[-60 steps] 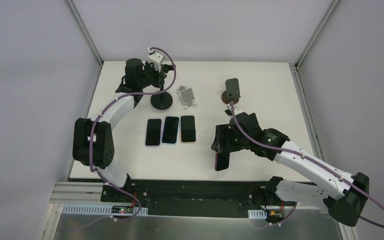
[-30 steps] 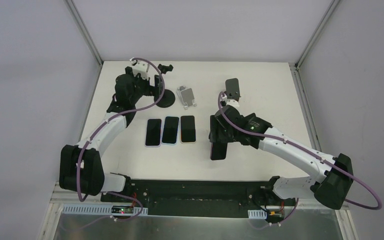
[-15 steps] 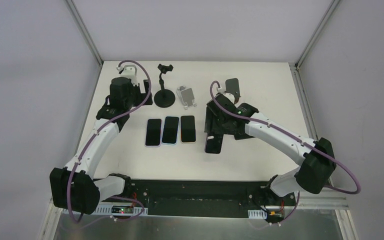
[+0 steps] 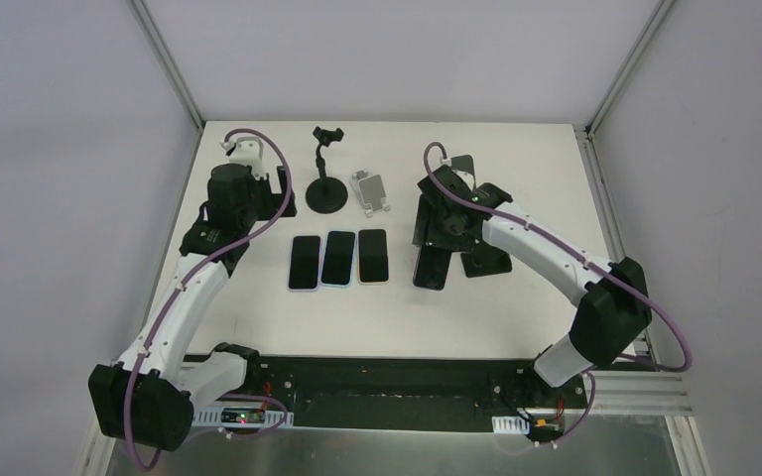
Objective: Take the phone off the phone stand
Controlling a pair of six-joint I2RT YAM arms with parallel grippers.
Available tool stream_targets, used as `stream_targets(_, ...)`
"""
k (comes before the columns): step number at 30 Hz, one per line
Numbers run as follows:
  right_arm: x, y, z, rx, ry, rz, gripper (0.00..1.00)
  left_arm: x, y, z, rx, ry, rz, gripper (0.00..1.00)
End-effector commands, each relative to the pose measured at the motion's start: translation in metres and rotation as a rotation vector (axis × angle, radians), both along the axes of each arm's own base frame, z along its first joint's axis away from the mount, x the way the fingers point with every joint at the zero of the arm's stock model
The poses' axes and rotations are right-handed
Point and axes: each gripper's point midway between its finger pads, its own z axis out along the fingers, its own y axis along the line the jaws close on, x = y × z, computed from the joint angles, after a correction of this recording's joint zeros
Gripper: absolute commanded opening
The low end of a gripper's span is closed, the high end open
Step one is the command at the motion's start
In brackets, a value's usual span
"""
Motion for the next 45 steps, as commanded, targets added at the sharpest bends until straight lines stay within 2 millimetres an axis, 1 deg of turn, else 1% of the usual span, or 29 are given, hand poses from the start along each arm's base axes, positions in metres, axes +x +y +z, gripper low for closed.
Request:
stream_targets(1,0.019,-0.005,0.01,-0.033,-0.019,-0.013,0.0,-0.005,0.011,0.011,0.05,-0.034,0.017,0.99)
stream_targets(4,0.032,-0.006,0.008,-0.042,-0.011,-0.033,0.0,-0.007,0.011,0.012,0.069,-0.041,0.004,0.99)
stream_targets(8,0.043,0.003,-0.006,-0.061,0.062,-0.011,0.0,-0.011,0.012,0.015,0.084,-0.052,-0.009,0.99)
stream_targets(9,0.043,0.004,-0.014,-0.082,0.099,-0.001,0.0,-0.011,0.013,0.015,0.087,-0.055,-0.002,0.99)
stream_targets(12,0.047,0.016,-0.024,-0.085,0.152,0.027,0.0,-0.013,0.015,0.015,0.092,-0.057,0.003,0.99)
stream_targets(16,0.054,0.023,-0.043,-0.105,0.193,0.035,0.0,-0.013,0.015,0.016,0.099,-0.058,0.002,0.99)
stream_targets(23,0.067,0.031,-0.071,-0.128,0.188,0.068,0.0,-0.014,0.017,0.017,0.108,-0.062,0.001,0.99)
stream_targets(28,0.078,0.037,-0.083,-0.123,0.135,0.073,0.0,-0.014,0.016,0.016,0.109,-0.06,-0.001,0.99)
stream_targets(32,0.079,0.042,-0.094,-0.113,0.098,0.071,0.0,-0.013,0.016,0.015,0.111,-0.056,-0.004,0.99)
stream_targets(39,0.071,0.046,-0.115,-0.175,0.109,0.093,0.0,-0.014,0.013,0.017,0.1,-0.062,-0.016,0.99)
stream_targets(41,0.069,0.046,-0.12,-0.183,0.11,0.095,0.03,-0.014,0.013,0.016,0.101,-0.061,-0.017,0.99)
stream_targets(42,0.068,0.047,-0.122,-0.184,0.111,0.093,0.06,-0.013,0.013,0.015,0.103,-0.058,-0.015,0.99)
stream_targets(43,0.067,0.047,-0.124,-0.188,0.114,0.088,0.13,-0.013,0.013,0.015,0.101,-0.057,-0.016,0.99)
stream_targets(45,0.067,0.046,-0.127,-0.196,0.116,0.08,0.2,-0.012,0.012,0.014,0.1,-0.054,-0.02,0.99)
